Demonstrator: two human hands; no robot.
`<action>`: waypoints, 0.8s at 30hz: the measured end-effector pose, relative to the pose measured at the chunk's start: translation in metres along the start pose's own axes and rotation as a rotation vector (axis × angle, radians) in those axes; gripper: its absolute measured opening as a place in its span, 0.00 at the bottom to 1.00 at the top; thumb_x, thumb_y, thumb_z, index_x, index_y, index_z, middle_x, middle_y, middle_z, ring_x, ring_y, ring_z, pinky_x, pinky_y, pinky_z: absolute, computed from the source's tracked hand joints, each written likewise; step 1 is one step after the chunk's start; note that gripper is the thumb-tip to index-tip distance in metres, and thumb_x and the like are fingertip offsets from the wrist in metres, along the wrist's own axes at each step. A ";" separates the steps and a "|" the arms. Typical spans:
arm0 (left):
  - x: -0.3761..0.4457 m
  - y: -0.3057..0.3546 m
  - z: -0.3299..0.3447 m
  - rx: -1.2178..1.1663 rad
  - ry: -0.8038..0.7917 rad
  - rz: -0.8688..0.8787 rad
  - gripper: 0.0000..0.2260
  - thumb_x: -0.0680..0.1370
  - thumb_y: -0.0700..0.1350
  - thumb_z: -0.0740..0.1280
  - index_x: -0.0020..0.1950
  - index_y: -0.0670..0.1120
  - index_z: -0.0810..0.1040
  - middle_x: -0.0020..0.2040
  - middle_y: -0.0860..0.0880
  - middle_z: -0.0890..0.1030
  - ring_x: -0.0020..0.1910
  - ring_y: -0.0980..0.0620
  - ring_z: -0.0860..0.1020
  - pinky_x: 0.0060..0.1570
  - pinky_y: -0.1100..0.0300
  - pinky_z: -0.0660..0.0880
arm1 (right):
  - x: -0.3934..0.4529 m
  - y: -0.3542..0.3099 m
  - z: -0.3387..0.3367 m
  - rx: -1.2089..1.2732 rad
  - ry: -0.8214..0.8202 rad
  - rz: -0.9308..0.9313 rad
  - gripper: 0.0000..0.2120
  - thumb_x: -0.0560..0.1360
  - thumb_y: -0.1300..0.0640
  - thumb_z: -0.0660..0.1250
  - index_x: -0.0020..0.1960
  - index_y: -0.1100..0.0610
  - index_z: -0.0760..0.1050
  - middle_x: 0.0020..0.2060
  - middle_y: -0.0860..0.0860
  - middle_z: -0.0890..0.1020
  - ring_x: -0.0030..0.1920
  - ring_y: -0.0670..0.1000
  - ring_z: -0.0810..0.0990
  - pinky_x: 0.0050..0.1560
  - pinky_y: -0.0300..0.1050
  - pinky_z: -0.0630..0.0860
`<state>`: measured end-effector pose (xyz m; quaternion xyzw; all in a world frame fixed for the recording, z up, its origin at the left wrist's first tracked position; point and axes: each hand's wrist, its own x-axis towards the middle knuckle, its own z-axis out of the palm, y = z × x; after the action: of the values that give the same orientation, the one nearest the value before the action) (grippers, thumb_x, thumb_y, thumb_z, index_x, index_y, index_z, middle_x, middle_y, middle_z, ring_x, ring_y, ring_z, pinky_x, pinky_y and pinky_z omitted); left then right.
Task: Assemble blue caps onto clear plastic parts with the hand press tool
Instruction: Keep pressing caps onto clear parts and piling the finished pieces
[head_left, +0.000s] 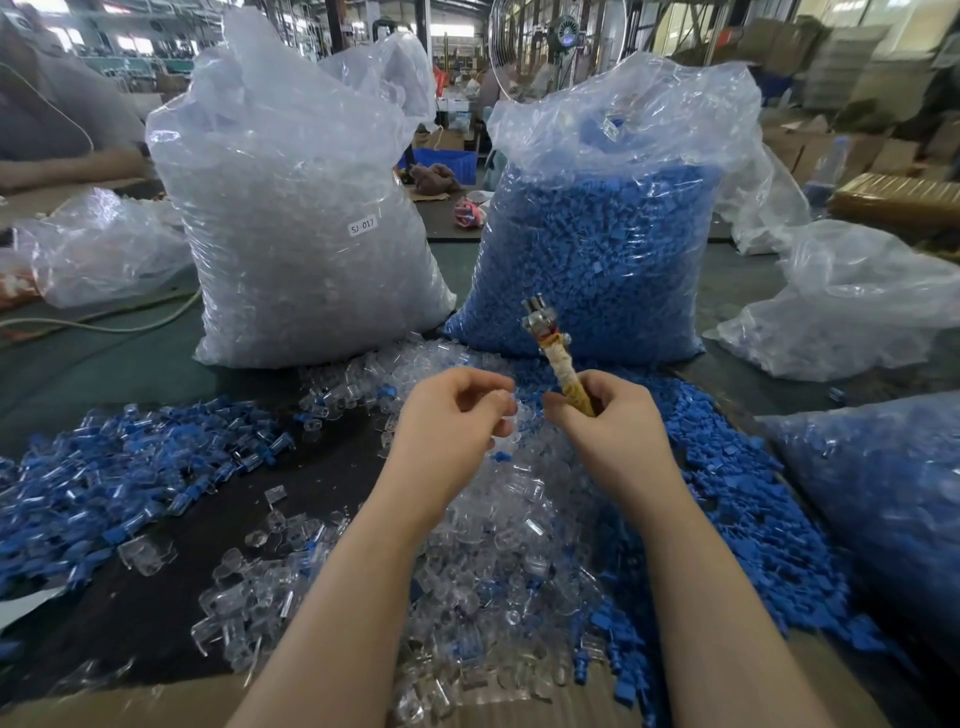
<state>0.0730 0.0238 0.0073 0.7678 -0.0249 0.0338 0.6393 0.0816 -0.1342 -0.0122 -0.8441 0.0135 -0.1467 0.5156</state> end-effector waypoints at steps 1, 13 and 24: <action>-0.001 0.000 0.002 0.007 -0.002 0.016 0.06 0.80 0.39 0.66 0.50 0.49 0.81 0.41 0.51 0.85 0.35 0.61 0.81 0.35 0.70 0.76 | 0.000 -0.002 0.001 0.024 -0.030 -0.015 0.11 0.74 0.54 0.70 0.34 0.52 0.75 0.22 0.43 0.71 0.25 0.42 0.65 0.30 0.40 0.64; -0.004 -0.003 0.004 0.347 0.092 0.363 0.11 0.73 0.37 0.72 0.51 0.51 0.85 0.40 0.61 0.83 0.42 0.65 0.80 0.43 0.72 0.75 | -0.006 -0.016 0.006 0.268 -0.129 0.019 0.08 0.75 0.58 0.70 0.36 0.55 0.81 0.27 0.47 0.79 0.26 0.39 0.71 0.28 0.32 0.68; -0.005 -0.002 0.001 0.282 0.148 0.356 0.08 0.76 0.40 0.70 0.47 0.54 0.83 0.38 0.59 0.82 0.39 0.62 0.80 0.41 0.69 0.77 | -0.008 -0.023 0.010 0.283 -0.081 -0.013 0.06 0.74 0.56 0.72 0.42 0.58 0.81 0.34 0.60 0.80 0.34 0.49 0.74 0.39 0.49 0.73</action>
<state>0.0687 0.0229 0.0047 0.8284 -0.1082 0.2053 0.5098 0.0736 -0.1134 0.0020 -0.7682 -0.0334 -0.1164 0.6287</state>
